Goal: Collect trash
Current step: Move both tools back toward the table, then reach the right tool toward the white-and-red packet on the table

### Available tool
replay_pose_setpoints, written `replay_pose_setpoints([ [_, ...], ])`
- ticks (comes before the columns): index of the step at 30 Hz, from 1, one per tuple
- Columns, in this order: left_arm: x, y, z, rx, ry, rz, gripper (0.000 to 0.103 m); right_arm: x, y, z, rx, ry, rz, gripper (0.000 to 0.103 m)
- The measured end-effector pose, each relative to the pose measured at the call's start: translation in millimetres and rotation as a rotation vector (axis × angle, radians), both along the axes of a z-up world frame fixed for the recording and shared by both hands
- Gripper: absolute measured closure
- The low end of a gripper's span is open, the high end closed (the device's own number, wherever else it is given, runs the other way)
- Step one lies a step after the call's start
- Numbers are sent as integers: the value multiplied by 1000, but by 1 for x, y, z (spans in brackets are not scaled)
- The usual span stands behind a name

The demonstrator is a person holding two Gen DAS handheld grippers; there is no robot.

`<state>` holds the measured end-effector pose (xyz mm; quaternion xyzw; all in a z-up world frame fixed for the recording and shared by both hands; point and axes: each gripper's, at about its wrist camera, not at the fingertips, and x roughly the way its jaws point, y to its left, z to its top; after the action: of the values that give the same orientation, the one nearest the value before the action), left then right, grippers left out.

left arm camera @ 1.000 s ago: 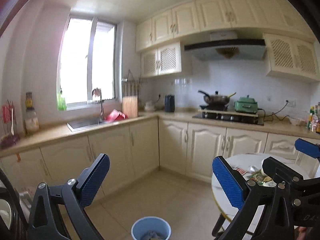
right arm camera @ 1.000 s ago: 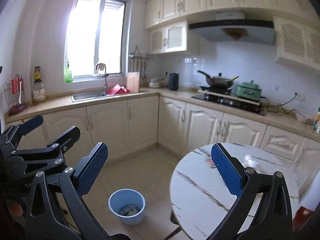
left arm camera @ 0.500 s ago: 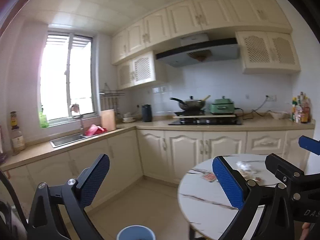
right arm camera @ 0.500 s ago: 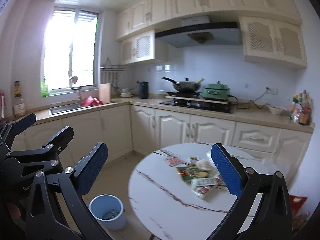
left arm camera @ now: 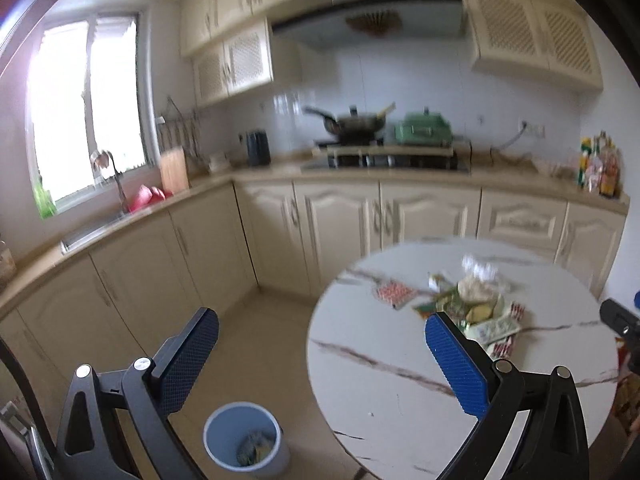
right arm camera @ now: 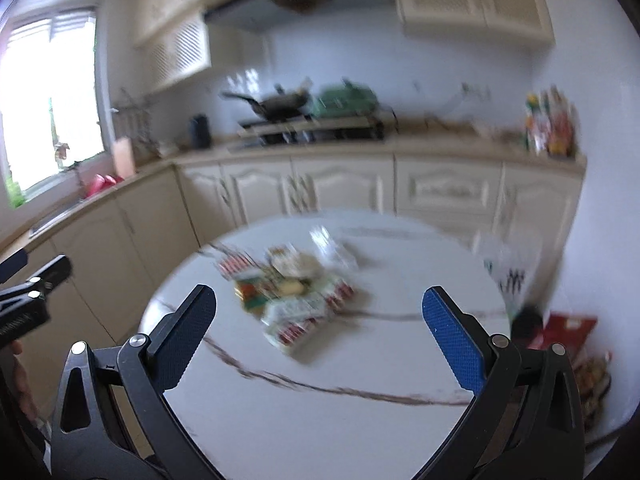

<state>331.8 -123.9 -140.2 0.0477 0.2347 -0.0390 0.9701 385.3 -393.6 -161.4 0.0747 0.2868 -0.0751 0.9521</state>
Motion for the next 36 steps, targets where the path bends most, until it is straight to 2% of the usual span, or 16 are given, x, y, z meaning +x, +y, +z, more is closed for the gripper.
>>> replay_pose_setpoints([
  [5, 51, -14, -13, 13, 99, -43, 1, 37, -20, -55, 68, 161, -20, 0],
  [9, 97, -22, -10, 44, 153, -55, 1, 66, -16, -88, 102, 259, 6, 0],
  [14, 121, -20, -20, 55, 195, -68, 1, 105, 2, -112, 106, 358, 42, 0],
  [17, 135, -18, -24, 65, 210, -76, 1, 120, 7, -121, 94, 384, 44, 0],
  [20, 145, -18, -26, 73, 219, -91, 1, 127, 0, -129, 115, 409, 37, 0],
  [24, 151, -19, -29, 74, 231, -106, 1, 126, 4, -132, 47, 423, 76, 7],
  [26, 148, -19, -29, 70, 241, -113, 1, 124, 6, -129, 38, 414, 107, 21],
  [27, 148, -21, -29, 70, 244, -118, 1, 120, 6, -128, 20, 401, 127, 41],
  [28, 148, -22, -29, 69, 244, -122, 1, 120, 5, -125, 33, 391, 149, 48],
  [33, 140, -29, -30, 77, 250, -139, 1, 111, -14, -121, 121, 386, 187, 67],
  [34, 138, -31, -30, 78, 250, -148, 1, 107, -18, -119, 143, 375, 191, 78],
  [35, 137, -35, -30, 80, 248, -163, 1, 102, -20, -116, 146, 363, 198, 83],
  [36, 136, -38, -31, 87, 254, -174, 1, 101, -21, -114, 143, 362, 201, 94],
])
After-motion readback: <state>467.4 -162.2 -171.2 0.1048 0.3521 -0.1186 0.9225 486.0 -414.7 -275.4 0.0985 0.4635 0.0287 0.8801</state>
